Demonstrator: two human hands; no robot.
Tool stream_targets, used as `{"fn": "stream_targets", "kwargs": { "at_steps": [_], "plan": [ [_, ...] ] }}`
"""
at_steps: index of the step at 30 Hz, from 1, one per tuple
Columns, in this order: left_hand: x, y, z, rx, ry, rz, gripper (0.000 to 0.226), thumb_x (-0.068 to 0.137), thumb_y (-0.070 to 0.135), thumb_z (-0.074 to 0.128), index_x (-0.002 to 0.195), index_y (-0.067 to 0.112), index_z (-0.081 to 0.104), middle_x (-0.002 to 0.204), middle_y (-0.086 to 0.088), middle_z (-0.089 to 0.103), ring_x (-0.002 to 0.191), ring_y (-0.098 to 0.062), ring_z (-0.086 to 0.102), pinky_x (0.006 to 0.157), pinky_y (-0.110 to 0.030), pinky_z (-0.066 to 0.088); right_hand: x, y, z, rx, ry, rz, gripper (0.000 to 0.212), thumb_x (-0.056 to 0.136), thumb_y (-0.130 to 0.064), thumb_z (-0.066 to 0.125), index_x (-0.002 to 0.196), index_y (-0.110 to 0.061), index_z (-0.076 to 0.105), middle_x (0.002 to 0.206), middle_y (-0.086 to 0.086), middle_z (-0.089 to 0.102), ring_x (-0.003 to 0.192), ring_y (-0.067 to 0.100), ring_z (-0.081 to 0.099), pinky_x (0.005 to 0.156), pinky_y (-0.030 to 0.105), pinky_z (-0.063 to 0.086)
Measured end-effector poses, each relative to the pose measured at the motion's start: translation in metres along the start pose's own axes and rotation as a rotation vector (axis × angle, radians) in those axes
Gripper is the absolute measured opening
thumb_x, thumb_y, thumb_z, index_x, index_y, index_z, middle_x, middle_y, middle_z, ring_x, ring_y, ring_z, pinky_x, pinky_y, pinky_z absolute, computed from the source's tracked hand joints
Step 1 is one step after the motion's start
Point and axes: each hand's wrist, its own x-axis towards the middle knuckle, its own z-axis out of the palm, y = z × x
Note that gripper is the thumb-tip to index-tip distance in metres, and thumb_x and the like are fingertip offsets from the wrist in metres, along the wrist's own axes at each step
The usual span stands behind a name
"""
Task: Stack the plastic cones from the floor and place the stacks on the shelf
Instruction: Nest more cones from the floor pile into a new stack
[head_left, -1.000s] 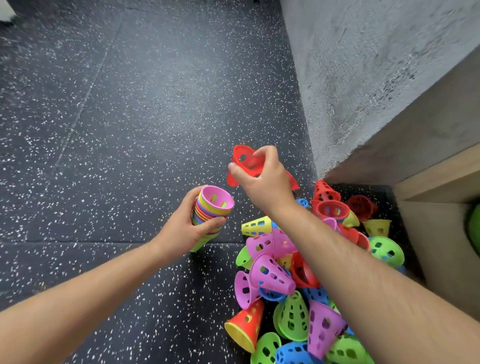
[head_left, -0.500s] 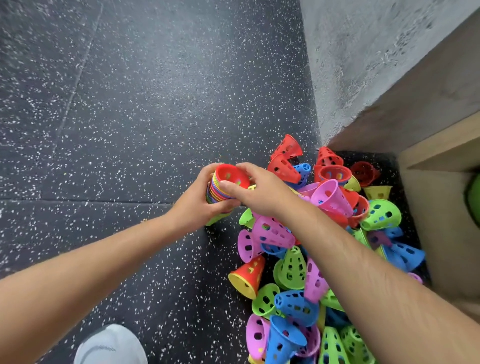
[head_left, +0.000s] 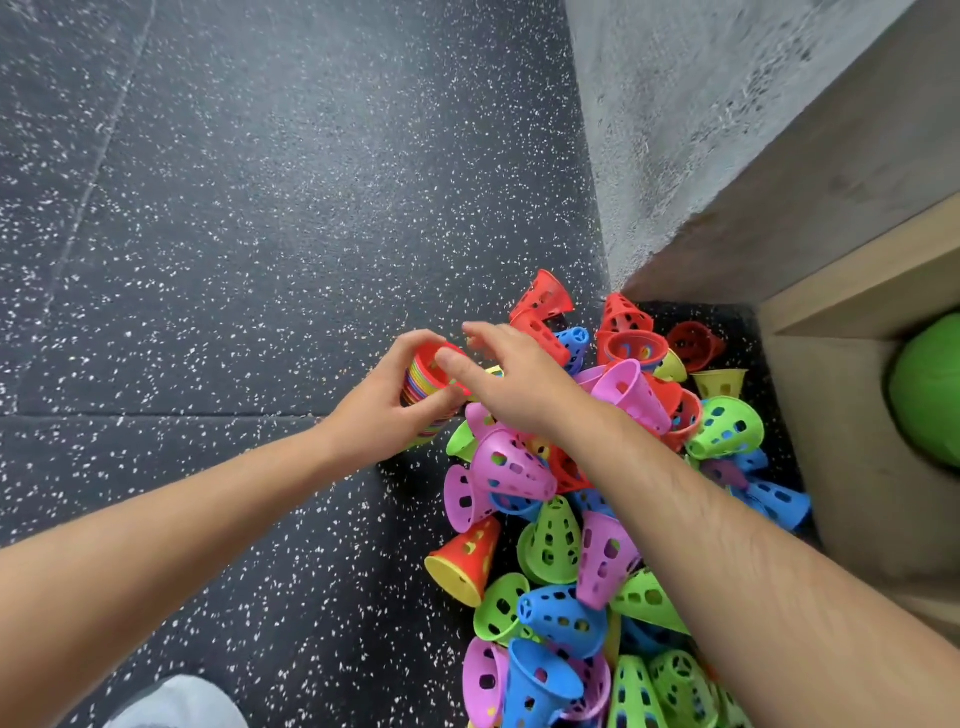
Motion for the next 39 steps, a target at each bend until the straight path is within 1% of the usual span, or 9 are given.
{"fn": "stream_targets", "kwargs": {
  "at_steps": [5,12,16,19,23,29,31,35,39],
  "plan": [
    [0.005,-0.007,0.003,-0.029,0.025,-0.017,0.043,0.096,0.03,0.072,0.13,0.039,0.047,0.12,0.013,0.063,0.101,0.002,0.064,0.084,-0.008,0.048,0.037,0.038,-0.022,-0.182,0.246,0.127,0.043,0.098,-0.039,0.052,0.133,-0.013,0.058,0.132,0.01,0.056,0.127,0.031,0.046,0.11,0.04,0.035],
    [0.007,-0.009,-0.003,-0.017,0.031,-0.044,0.044,0.098,0.026,0.069,0.134,0.037,0.045,0.12,0.017,0.062,0.097,0.014,0.061,0.08,0.001,0.041,0.073,0.074,-0.052,-0.332,0.111,0.346,0.041,0.097,-0.039,0.049,0.135,-0.026,0.058,0.159,0.018,0.028,0.146,0.038,0.026,0.119,0.04,0.022],
    [0.007,-0.01,-0.003,-0.001,0.022,-0.045,0.045,0.098,0.031,0.071,0.132,0.041,0.045,0.118,0.019,0.063,0.099,0.012,0.061,0.082,0.001,0.041,0.082,0.072,-0.056,-0.303,0.025,0.366,0.035,0.099,-0.037,0.048,0.12,-0.02,0.069,0.127,0.008,0.068,0.127,0.032,0.052,0.109,0.035,0.037],
    [0.007,-0.011,-0.004,-0.004,0.033,-0.048,0.047,0.09,0.048,0.071,0.129,0.049,0.044,0.114,0.022,0.065,0.101,0.009,0.062,0.084,-0.002,0.042,0.082,0.071,-0.053,-0.244,0.093,0.308,0.025,0.096,-0.031,0.052,0.105,-0.02,0.073,0.114,0.004,0.073,0.12,0.031,0.058,0.105,0.037,0.044],
    [0.006,-0.012,-0.005,-0.033,0.053,-0.064,0.046,0.099,0.027,0.068,0.137,0.038,0.044,0.118,0.013,0.065,0.095,0.012,0.063,0.08,-0.001,0.044,0.078,0.061,-0.051,-0.164,0.236,0.183,0.026,0.098,-0.023,0.054,0.118,-0.018,0.069,0.131,0.001,0.063,0.124,0.021,0.056,0.106,0.032,0.041],
    [0.007,-0.014,-0.009,-0.069,0.066,-0.078,0.05,0.101,0.032,0.064,0.142,0.043,0.039,0.124,0.017,0.061,0.098,0.015,0.063,0.079,0.0,0.045,0.051,0.031,-0.039,0.02,0.481,-0.039,0.019,0.088,-0.011,0.063,0.095,-0.023,0.075,0.102,-0.008,0.071,0.098,0.011,0.064,0.092,0.029,0.048],
    [0.008,-0.015,-0.01,-0.066,0.068,-0.08,0.053,0.1,0.037,0.064,0.144,0.047,0.037,0.127,0.018,0.06,0.102,0.015,0.061,0.082,0.0,0.044,0.037,0.017,-0.033,0.045,0.504,-0.046,0.018,0.089,-0.016,0.062,0.099,-0.027,0.07,0.097,-0.012,0.07,0.091,0.011,0.066,0.086,0.035,0.051],
    [0.007,-0.014,-0.012,-0.046,0.052,-0.072,0.06,0.099,0.043,0.062,0.15,0.049,0.03,0.127,0.027,0.055,0.105,0.021,0.058,0.084,0.003,0.04,0.011,-0.005,-0.024,0.022,0.554,-0.072,0.029,0.092,-0.022,0.062,0.118,-0.035,0.061,0.1,-0.017,0.071,0.088,0.007,0.065,0.078,0.028,0.046],
    [0.007,-0.014,-0.012,-0.053,0.048,-0.057,0.067,0.098,0.046,0.062,0.154,0.045,0.027,0.128,0.023,0.059,0.108,0.018,0.06,0.096,-0.011,0.043,0.0,-0.015,-0.01,0.192,0.551,-0.144,0.024,0.094,-0.016,0.064,0.115,-0.025,0.07,0.107,-0.017,0.072,0.098,0.0,0.065,0.089,0.023,0.05]
  ]
}}
